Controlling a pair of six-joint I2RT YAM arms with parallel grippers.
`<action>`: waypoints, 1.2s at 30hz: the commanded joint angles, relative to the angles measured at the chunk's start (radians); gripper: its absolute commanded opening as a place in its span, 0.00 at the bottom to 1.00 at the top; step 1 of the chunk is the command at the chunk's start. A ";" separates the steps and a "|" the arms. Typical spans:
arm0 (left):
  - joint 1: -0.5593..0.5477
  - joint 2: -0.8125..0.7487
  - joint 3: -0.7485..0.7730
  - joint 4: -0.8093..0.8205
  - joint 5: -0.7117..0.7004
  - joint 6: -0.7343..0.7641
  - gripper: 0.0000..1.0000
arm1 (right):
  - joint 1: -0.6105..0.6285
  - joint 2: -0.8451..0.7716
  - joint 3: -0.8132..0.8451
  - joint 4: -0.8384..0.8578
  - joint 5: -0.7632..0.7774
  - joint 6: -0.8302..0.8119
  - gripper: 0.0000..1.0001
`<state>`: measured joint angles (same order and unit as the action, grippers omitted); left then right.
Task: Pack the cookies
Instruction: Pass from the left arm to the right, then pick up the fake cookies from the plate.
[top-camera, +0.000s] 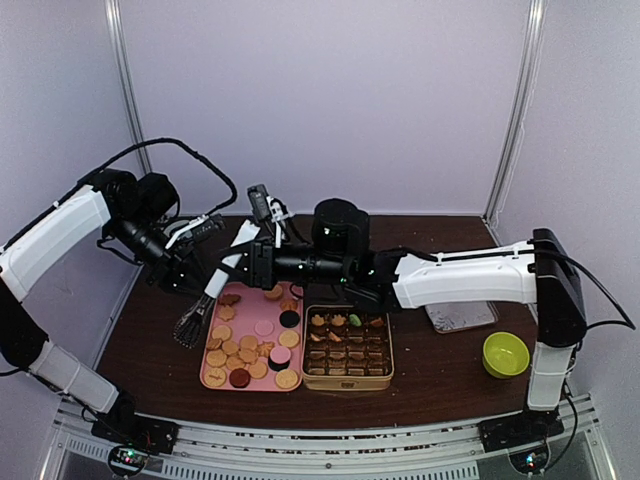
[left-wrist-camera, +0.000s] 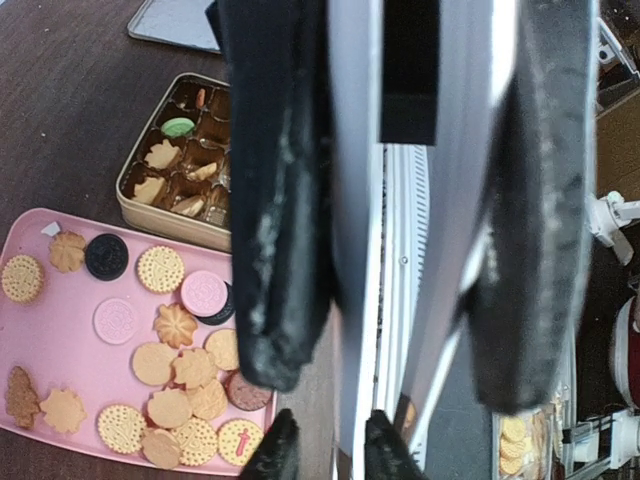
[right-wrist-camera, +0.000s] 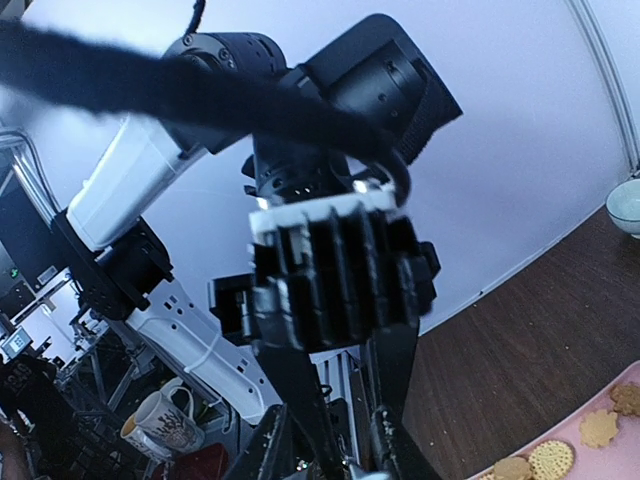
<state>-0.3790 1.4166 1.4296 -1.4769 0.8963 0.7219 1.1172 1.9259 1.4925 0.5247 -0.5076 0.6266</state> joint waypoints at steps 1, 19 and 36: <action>0.002 -0.024 -0.001 0.033 -0.060 -0.030 0.32 | 0.006 -0.076 -0.041 -0.026 0.072 -0.066 0.25; 0.398 -0.093 -0.174 0.239 -0.577 -0.163 0.64 | 0.085 -0.156 -0.123 -0.312 0.571 -0.377 0.23; 0.482 -0.091 -0.285 0.271 -0.591 -0.174 0.66 | 0.187 0.039 0.048 -0.291 0.801 -0.467 0.26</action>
<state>0.0952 1.3270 1.1488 -1.2293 0.3023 0.5583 1.2900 1.9228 1.4887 0.1982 0.1905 0.1902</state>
